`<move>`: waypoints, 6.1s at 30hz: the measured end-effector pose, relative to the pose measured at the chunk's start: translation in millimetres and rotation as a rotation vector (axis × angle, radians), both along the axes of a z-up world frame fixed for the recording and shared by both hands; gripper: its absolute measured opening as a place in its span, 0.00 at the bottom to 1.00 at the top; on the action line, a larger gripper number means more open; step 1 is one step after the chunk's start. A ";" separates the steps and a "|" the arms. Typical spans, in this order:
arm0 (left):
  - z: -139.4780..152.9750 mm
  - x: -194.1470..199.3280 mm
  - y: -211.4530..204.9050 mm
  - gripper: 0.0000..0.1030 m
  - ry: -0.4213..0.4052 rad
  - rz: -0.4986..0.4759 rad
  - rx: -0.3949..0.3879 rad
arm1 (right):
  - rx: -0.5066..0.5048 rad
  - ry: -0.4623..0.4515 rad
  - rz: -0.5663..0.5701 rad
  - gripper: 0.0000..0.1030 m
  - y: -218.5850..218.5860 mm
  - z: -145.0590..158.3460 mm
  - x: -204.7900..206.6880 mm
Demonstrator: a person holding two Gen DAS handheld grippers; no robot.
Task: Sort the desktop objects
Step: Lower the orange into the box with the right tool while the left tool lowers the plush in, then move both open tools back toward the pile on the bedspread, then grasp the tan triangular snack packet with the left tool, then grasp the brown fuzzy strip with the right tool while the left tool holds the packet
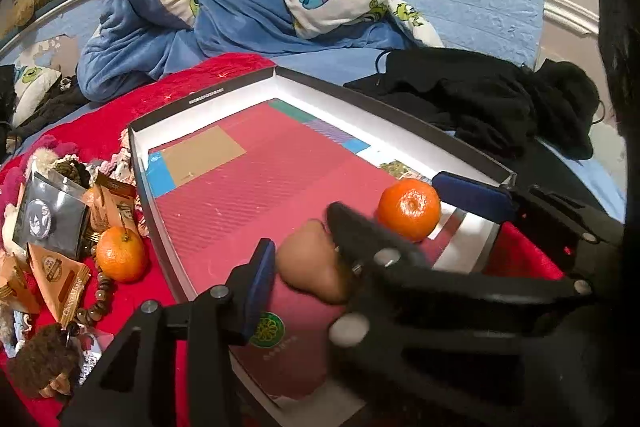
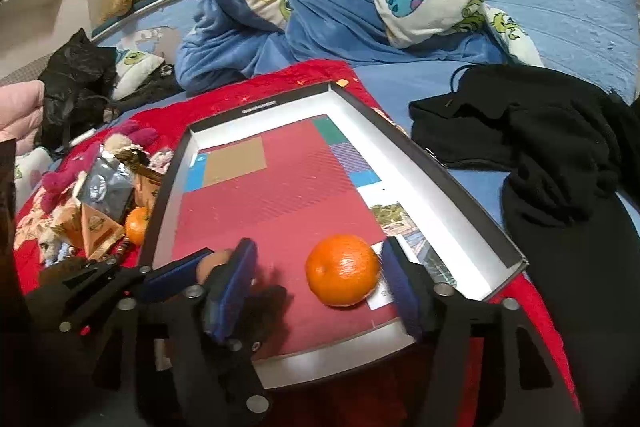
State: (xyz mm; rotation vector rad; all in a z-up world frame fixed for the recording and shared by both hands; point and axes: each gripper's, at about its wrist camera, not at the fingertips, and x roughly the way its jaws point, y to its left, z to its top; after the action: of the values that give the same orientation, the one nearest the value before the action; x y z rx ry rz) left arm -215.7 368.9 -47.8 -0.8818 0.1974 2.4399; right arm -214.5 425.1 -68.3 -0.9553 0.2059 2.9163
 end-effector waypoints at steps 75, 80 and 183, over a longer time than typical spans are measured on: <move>29.5 34.4 -324.7 1.00 0.085 0.453 0.006 | 0.000 0.081 0.213 1.00 -217.3 37.7 -1.1; 25.4 27.9 -324.8 1.00 0.077 0.453 -0.004 | 0.011 0.068 0.217 1.00 -217.4 34.8 -4.5; -1.5 -9.5 -336.6 0.24 -0.045 0.436 -0.041 | -0.256 -0.019 0.267 0.24 -218.1 36.9 5.4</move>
State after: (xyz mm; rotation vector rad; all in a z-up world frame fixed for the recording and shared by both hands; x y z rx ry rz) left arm -225.2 32.2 -49.3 -1.0897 0.0396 2.8181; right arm -209.2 206.9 -31.4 -1.1240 0.4977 3.1769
